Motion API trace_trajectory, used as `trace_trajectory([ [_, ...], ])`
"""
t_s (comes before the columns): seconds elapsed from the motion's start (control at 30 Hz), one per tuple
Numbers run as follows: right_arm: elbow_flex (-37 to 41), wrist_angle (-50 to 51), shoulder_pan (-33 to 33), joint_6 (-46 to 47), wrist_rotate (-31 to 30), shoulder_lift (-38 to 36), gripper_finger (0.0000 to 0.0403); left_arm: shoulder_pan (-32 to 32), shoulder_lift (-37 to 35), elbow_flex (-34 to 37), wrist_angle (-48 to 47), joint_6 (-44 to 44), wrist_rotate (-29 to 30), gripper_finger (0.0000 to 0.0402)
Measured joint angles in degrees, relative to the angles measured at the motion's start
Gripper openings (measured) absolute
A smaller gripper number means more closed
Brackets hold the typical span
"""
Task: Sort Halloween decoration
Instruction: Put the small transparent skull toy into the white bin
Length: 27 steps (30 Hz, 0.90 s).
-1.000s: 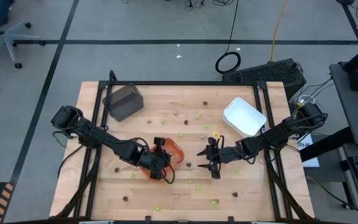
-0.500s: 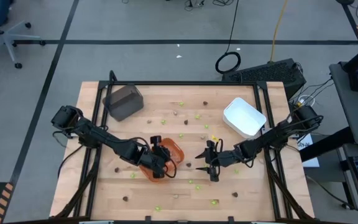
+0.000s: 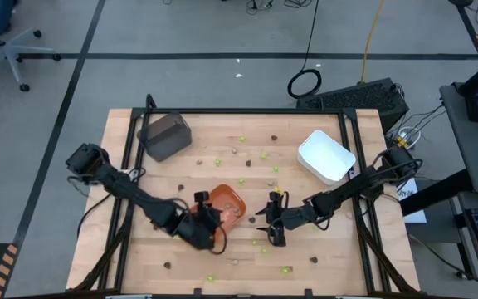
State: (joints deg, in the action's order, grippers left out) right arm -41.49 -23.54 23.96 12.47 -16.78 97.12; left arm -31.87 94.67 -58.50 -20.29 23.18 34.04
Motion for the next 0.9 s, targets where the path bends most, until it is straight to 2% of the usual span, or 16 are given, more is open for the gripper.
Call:
trace_trajectory([
  [0.27,-0.4,1.8,0.1,0.4,-0.1,0.0,0.0221,-9.2,0.0,0.0,0.0,2.0,12.4,0.0155],
  [0.47,-0.4,1.7,0.1,3.9,-0.1,0.0,0.0221,-12.3,0.0,0.0,0.0,2.0,20.3,0.0155],
  [0.57,-0.4,2.4,0.2,5.1,0.0,0.0,0.0221,-12.9,0.0,0.0,0.0,1.7,20.6,0.0155],
  [0.63,-0.4,2.8,0.2,5.8,0.0,0.0,0.0221,-12.9,0.0,0.0,0.1,-0.3,18.5,0.0155],
  [0.77,-0.4,2.3,0.2,6.3,0.0,0.0,0.0221,-11.5,-1.4,0.0,0.3,-4.7,14.6,0.0147],
  [0.9,-0.4,2.7,0.6,6.3,0.1,0.0,0.0221,-9.9,-4.2,0.0,-0.1,-11.5,13.2,0.0128],
])
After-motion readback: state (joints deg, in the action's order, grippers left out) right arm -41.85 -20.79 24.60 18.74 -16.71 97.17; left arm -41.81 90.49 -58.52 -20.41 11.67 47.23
